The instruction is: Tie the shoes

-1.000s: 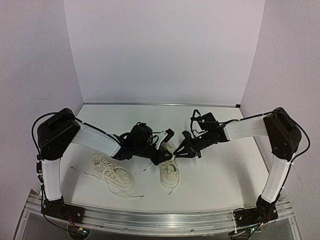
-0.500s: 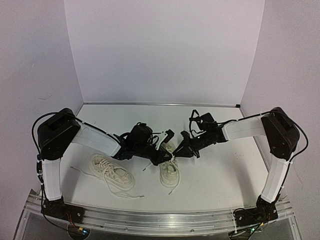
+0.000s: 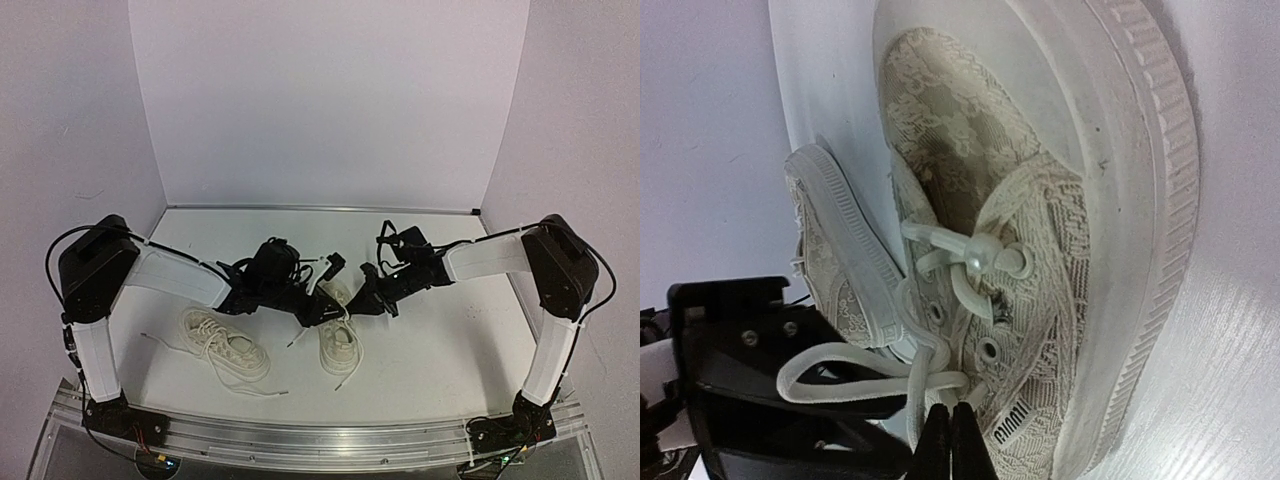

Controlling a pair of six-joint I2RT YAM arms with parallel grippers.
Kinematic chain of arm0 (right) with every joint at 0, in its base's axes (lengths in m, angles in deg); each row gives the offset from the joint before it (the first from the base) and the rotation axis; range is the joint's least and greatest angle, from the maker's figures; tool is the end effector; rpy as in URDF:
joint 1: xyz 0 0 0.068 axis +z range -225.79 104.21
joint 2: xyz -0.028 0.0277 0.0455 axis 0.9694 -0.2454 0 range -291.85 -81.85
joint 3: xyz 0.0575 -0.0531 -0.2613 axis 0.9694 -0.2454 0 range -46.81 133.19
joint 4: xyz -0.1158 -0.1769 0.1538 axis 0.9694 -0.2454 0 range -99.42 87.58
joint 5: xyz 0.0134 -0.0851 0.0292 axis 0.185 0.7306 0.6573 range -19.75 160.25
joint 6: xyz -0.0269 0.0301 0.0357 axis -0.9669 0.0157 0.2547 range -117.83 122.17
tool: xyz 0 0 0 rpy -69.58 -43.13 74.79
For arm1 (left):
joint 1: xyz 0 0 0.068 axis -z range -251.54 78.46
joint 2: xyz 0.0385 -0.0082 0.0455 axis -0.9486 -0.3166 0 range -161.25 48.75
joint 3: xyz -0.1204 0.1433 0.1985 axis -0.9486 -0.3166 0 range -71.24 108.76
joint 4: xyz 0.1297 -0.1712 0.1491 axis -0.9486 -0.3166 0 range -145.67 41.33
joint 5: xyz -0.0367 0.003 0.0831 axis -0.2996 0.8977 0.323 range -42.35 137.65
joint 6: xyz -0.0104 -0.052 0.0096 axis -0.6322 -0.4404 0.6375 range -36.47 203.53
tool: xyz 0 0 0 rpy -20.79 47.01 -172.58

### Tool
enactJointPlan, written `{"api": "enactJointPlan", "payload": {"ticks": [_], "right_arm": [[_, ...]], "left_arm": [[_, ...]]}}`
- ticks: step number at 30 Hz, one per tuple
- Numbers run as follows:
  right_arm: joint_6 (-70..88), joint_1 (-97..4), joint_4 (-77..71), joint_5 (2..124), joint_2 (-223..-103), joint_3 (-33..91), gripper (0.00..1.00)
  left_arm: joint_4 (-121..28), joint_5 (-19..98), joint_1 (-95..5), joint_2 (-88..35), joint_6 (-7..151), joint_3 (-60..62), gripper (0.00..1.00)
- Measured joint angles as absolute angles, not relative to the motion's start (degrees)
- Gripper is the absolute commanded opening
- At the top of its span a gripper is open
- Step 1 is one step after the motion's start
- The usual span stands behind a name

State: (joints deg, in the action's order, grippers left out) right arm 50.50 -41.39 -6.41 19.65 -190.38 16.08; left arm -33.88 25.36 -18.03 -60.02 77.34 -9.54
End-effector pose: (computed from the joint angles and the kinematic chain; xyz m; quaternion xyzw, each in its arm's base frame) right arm 0.2985 0.2379 0.1570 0.0435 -0.8601 -0.5073 0.0309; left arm 0.2306 -0.3345 0.1678 0.4304 0.7496 -0.3826 0.3264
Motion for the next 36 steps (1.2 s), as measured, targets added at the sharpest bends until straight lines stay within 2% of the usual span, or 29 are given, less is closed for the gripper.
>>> {"api": "enactJointPlan", "payload": {"ticks": [7,13,21,28,33,36], "right_arm": [[50.41,-41.34,-6.51,20.23,-190.2,16.08,0.0],[50.02,-41.34,-6.75,20.47,-189.61,16.08,0.0],[49.19,-41.34,-7.54,21.0,-189.07,16.08,0.0],[48.63,-41.34,-8.33,21.4,-188.98,16.19,0.0],[48.45,-41.34,-9.01,21.62,-188.79,16.21,0.0],[48.31,-41.31,-9.48,21.99,-188.47,16.21,0.0]], "left_arm": [[-38.97,26.63,-18.41,-50.55,77.66,-12.02,0.39],[-41.41,29.05,-19.49,-49.5,75.05,-11.74,0.52],[-43.74,29.14,-19.73,-55.93,71.43,-4.64,0.52],[-43.7,27.1,-19.73,-61.26,69.35,-1.02,0.43],[-43.65,25.53,-19.73,-63.69,68.14,-0.09,0.15],[-43.52,25.07,-19.73,-63.89,67.75,-0.1,0.02]]}}
